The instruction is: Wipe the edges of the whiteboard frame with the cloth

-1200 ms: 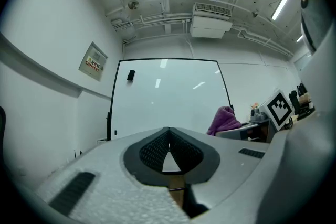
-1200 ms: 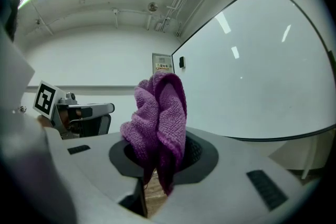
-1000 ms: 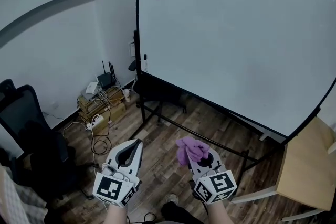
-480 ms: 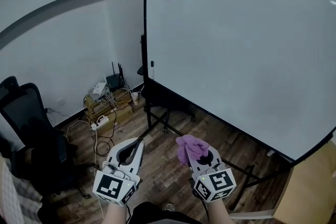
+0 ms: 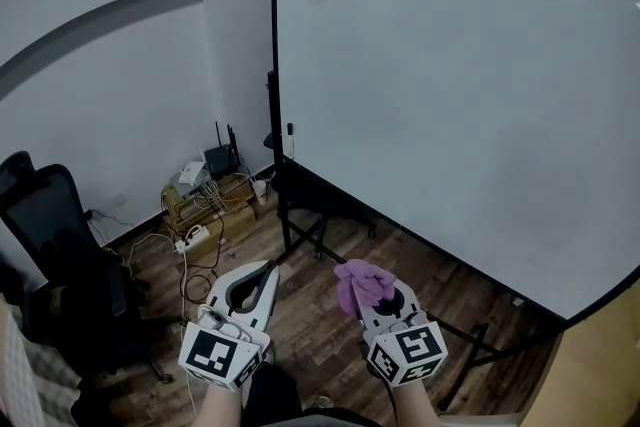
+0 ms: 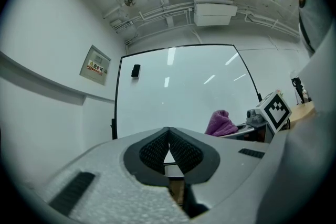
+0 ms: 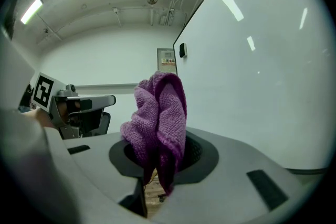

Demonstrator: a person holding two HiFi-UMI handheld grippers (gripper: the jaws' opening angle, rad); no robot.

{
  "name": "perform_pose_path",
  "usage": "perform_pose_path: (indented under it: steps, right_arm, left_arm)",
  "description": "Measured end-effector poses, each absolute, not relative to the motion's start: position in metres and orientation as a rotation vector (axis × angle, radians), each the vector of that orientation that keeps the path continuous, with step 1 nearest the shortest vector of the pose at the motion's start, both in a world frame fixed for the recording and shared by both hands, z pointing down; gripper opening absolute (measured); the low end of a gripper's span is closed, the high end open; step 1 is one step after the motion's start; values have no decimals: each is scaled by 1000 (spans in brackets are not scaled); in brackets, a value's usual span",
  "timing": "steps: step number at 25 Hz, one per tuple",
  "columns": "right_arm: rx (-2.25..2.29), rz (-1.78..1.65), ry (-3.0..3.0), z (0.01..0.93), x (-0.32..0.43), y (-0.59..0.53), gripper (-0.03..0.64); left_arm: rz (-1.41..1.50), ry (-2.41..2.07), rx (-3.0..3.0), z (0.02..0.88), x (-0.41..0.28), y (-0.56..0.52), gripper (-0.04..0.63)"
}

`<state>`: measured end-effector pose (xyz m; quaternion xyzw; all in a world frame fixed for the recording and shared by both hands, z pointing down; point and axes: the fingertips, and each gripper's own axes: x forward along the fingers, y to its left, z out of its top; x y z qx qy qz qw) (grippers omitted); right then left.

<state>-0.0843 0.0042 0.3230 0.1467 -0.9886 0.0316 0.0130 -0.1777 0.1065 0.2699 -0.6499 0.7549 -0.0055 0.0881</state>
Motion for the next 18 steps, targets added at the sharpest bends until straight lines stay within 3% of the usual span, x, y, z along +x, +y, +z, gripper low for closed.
perform_pose_path:
  steps: [7, 18]
  right_arm:
    - [462, 137, -3073, 325, -121, -13, 97]
    - [559, 147, -3038, 329, -223, -34, 97]
  left_arm:
    - [-4, 2224, -1962, 270, -213, 87, 17]
    - [35, 2170, -2038, 271, -322, 56, 17]
